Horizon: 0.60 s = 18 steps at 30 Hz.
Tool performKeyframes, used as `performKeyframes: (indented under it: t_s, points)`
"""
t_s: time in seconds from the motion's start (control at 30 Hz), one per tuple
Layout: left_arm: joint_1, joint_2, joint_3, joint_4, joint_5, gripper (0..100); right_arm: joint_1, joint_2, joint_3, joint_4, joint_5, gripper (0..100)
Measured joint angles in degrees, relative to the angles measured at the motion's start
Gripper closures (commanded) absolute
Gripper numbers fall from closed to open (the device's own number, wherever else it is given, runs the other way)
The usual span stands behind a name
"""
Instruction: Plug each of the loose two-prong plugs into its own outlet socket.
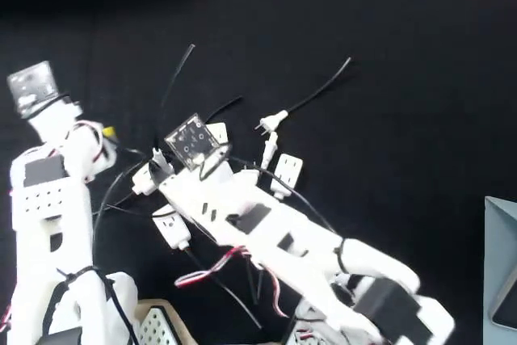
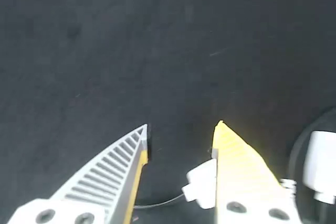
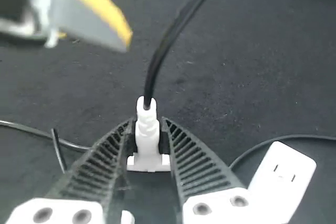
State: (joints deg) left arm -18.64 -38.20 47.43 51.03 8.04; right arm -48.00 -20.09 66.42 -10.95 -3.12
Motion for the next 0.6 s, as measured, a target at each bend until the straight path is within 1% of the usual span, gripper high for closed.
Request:
performKeyframes:
  t_s: [0.13,0.33,0.47,0.6]
  points:
    - [4.6,0.0,-2.0,0.0,0.0,79,-2.5,-4.2,2.9,0.2,0.0,98.7]
    - [10.0,0.0,-2.3,0.0,0.0,79,-2.8,-6.9,3.7,0.2,0.0,98.7]
    - [12.6,-0.4,-2.3,0.0,0.0,80,-2.8,-6.9,3.7,0.2,0.0,98.7]
    - [14.2,-3.6,-1.8,1.1,-0.1,79,-2.8,-7.0,3.7,0.2,0.0,98.7]
